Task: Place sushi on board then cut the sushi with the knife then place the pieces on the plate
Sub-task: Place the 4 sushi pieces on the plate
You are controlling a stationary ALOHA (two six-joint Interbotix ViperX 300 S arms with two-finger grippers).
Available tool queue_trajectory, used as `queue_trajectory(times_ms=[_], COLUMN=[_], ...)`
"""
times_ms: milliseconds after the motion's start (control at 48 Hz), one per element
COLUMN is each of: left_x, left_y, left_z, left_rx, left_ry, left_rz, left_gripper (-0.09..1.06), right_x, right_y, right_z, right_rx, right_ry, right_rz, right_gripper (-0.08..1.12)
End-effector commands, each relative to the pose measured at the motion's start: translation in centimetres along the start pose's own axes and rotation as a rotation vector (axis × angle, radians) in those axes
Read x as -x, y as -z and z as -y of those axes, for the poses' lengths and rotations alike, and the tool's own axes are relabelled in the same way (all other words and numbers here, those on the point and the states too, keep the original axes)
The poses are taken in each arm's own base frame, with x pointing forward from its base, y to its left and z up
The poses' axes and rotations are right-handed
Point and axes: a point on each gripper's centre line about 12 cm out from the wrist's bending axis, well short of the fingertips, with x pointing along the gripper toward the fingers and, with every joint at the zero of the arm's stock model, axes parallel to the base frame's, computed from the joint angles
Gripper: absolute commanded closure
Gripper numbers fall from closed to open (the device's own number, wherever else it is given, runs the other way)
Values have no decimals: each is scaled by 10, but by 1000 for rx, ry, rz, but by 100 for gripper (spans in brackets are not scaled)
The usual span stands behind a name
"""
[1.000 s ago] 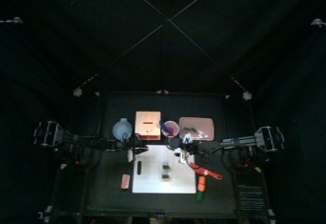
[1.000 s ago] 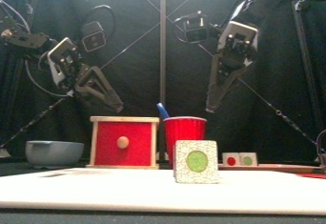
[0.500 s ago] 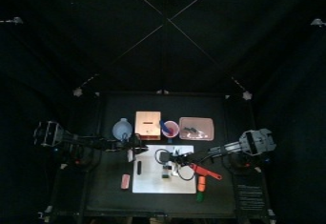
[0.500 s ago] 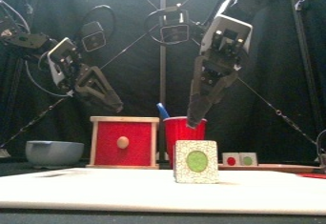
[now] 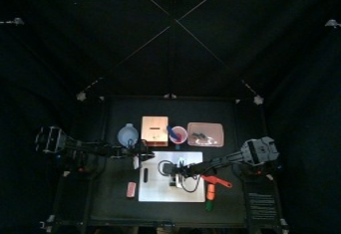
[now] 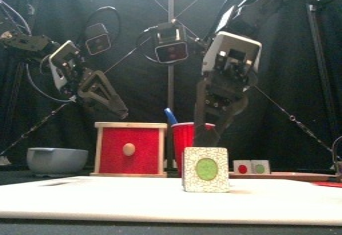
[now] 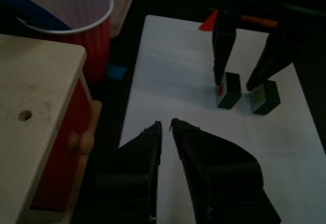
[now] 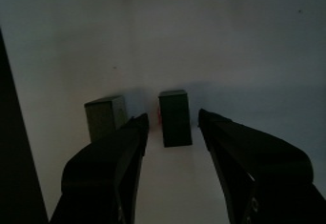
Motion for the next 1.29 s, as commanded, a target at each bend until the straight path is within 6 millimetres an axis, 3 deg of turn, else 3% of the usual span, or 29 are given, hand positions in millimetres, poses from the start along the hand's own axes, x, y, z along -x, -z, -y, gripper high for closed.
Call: queue_trajectory(times_ms=[21, 208, 333, 542, 708, 958, 1125, 1292], left_x=[0, 0, 0, 0, 0, 0, 0, 0], left_y=[-5, -4, -4, -4, -4, -4, -4, -4], left_z=[0, -1, 0, -1, -1, -1, -1, -2], left_rx=[3, 3, 3, 2, 0, -1, 0, 4], left_ry=[-1, -2, -1, -2, -2, -2, -4, -6], left_rz=[16, 14, 14, 14, 14, 12, 14, 13], left_gripper=[37, 37, 37, 37, 37, 37, 37, 37], right_x=[6, -1, 3, 32, 72, 116, 129, 122], right_y=[-11, -9, -11, -12, 3, 50, 71, 101], right_z=[-2, 0, 4, 27, 66, 143, 183, 220], right_rx=[-7, -9, -20, -85, -187, -385, -478, -593], right_ry=[-10, -6, -4, 2, 35, 174, 264, 339], right_rz=[33, 23, 34, 74, 104, 68, 67, 7], right_gripper=[23, 26, 37, 43, 43, 43, 43, 43])
